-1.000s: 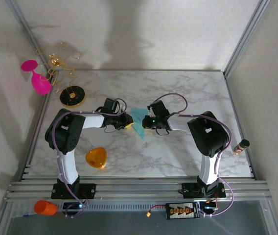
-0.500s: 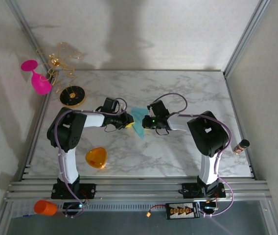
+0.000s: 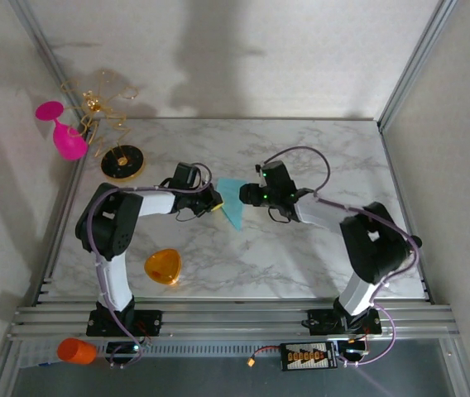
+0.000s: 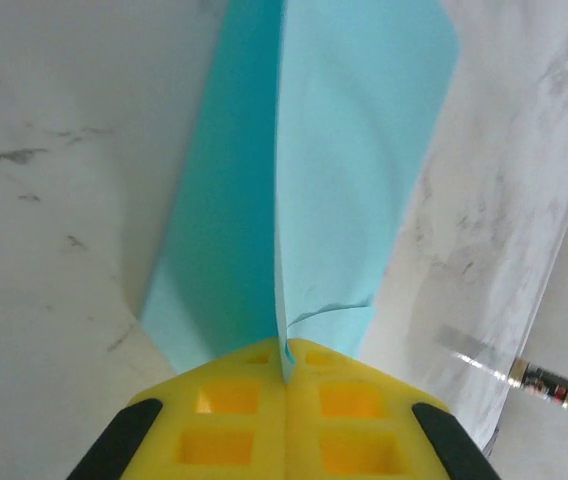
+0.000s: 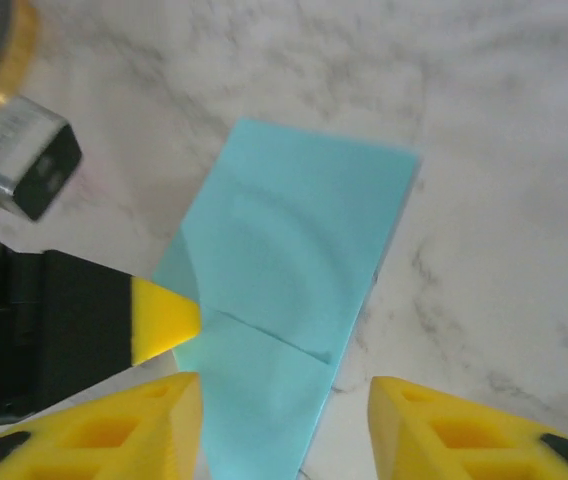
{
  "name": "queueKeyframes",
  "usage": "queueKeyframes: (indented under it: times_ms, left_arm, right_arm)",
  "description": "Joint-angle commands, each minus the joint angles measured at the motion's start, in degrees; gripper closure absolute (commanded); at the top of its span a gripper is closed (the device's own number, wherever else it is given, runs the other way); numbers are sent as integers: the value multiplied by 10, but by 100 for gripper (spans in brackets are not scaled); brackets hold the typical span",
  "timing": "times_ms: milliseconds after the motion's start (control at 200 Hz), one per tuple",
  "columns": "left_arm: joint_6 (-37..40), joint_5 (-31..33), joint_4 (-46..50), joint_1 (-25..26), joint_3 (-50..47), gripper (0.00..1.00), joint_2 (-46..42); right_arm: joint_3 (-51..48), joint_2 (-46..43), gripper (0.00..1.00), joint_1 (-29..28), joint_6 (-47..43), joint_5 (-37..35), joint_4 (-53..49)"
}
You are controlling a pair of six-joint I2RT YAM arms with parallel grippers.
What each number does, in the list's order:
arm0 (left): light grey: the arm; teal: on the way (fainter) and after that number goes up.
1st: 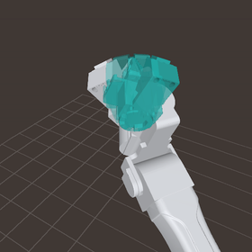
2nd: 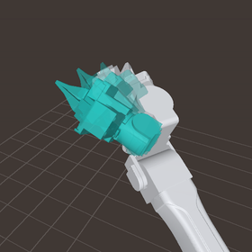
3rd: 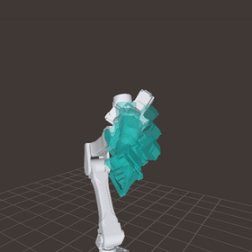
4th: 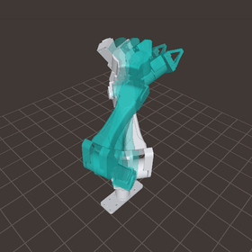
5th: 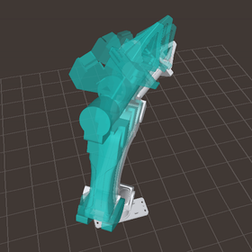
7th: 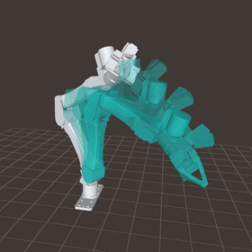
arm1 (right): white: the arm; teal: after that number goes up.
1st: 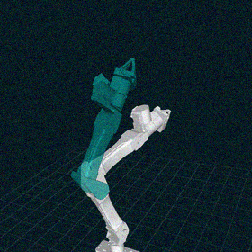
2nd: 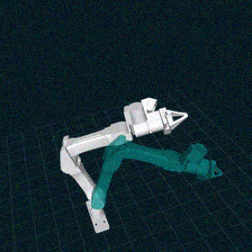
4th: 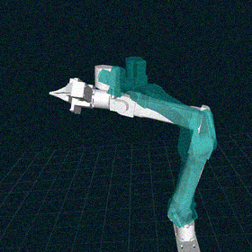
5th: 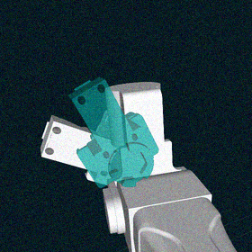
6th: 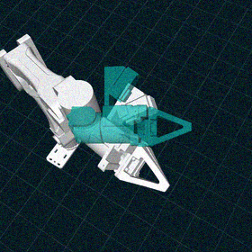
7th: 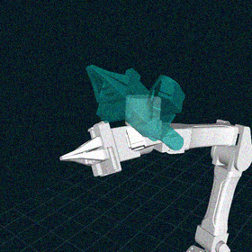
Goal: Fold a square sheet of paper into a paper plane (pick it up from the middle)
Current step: Fourth fold the wing at the center of the table.
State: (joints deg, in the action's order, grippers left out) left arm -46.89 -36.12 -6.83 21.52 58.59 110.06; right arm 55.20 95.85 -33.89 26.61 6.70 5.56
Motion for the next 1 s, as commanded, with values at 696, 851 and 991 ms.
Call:
queueKeyframes:
  times_ms: [696,851,991]
  left_arm:
    - [-166,155,37,75,2,95,-56]
    - [-169,147,34,75,1,95,-55]
    - [-171,144,35,75,1,94,-56]
  right_arm:
    - [-91,13,62,-149,-262,-157,117]
    - [-80,38,64,-149,-254,-169,112]
    - [-72,55,67,-148,-248,-190,110]
